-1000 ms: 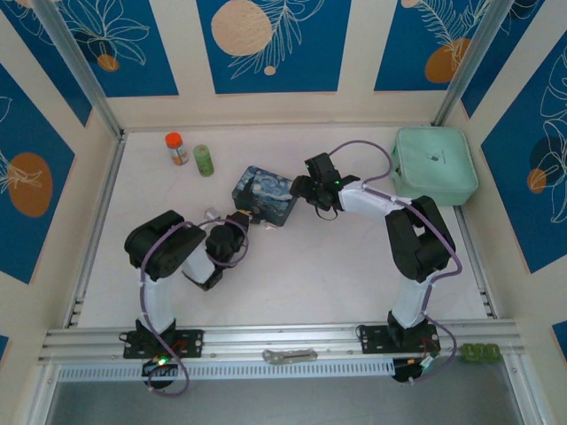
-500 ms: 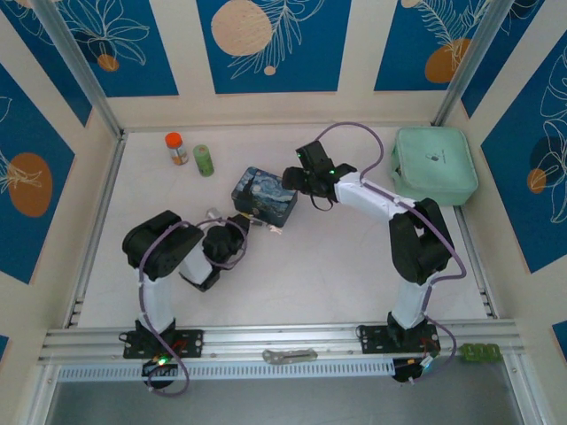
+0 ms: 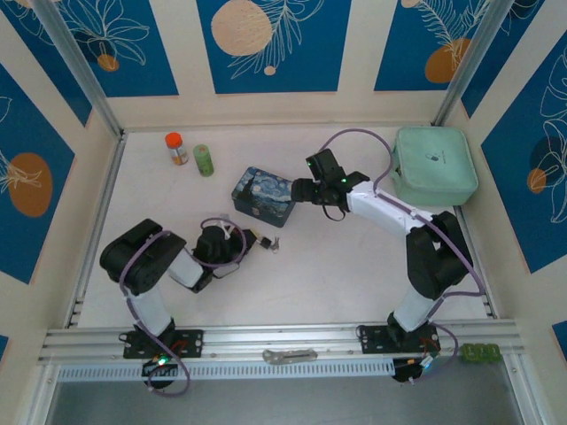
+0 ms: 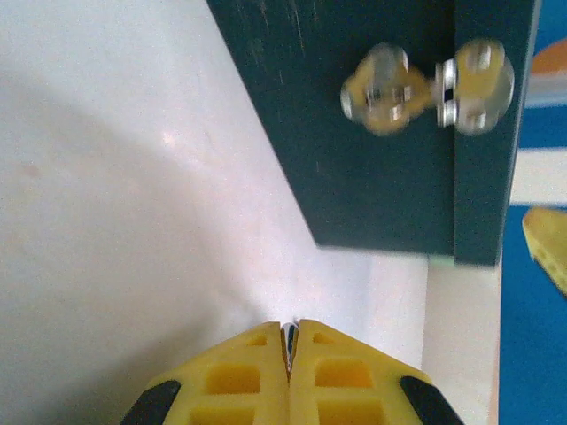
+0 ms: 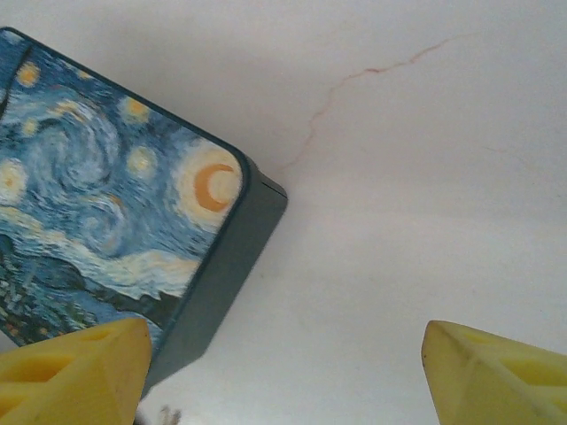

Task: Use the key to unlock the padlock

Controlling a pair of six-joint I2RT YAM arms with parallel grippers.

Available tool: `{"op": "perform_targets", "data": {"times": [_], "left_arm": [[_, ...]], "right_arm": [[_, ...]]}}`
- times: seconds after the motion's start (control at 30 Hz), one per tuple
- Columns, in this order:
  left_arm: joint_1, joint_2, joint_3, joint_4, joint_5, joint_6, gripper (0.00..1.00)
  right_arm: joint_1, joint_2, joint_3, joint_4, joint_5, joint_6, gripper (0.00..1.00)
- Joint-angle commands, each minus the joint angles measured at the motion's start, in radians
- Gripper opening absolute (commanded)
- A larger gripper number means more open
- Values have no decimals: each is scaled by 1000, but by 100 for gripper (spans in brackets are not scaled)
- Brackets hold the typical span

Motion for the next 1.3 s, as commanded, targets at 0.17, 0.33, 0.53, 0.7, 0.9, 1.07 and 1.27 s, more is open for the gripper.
{"op": "perform_targets", "data": {"times": [0.17, 0.33, 0.53, 0.7, 0.9, 1.07, 1.27], "left_arm": [[-1, -207, 100, -598, 246, 283, 0], [11, -192, 127, -712, 225, 336, 0], [13, -107, 109, -582, 218, 275, 12], [21, -174, 112, -646, 157, 299, 50], [86, -349, 193, -885, 58, 431, 80], [196, -449, 310, -1070, -40, 593, 89], [325, -511, 461, -1230, -296, 805, 100]], "right_arm": [[-18, -25, -26, -19, -25, -15, 80], [-16, -30, -35, -7, -24, -8, 81], [-20, -61, -59, -7, 0, -13, 81], [-54, -110, -115, 10, 18, -32, 84], [-168, -194, -222, 96, 25, -139, 91], [-284, -248, -315, 222, 72, -277, 91], [-406, -261, -464, 451, 42, -392, 91]]}}
